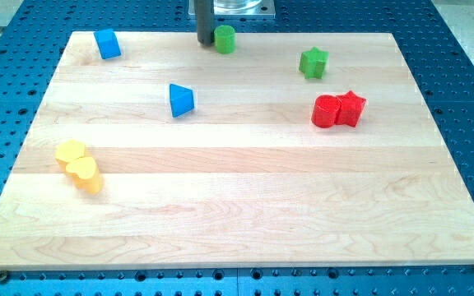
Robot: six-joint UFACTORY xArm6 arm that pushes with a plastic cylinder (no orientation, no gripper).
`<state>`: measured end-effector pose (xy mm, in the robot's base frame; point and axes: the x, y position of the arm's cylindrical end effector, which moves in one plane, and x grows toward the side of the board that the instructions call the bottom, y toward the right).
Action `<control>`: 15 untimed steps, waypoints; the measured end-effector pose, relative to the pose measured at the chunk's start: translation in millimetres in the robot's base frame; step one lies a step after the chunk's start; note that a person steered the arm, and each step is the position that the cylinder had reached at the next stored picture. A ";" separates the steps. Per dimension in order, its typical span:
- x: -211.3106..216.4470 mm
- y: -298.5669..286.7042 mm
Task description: Place the triangle at the top right corner of the board
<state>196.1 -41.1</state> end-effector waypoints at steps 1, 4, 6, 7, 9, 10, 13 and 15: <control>-0.5 27.4; 89.5 -95.8; 139.8 -121.4; 172.9 -120.1; 181.2 -22.4; 169.9 23.9; 143.6 72.3; 126.7 111.2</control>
<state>322.8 70.1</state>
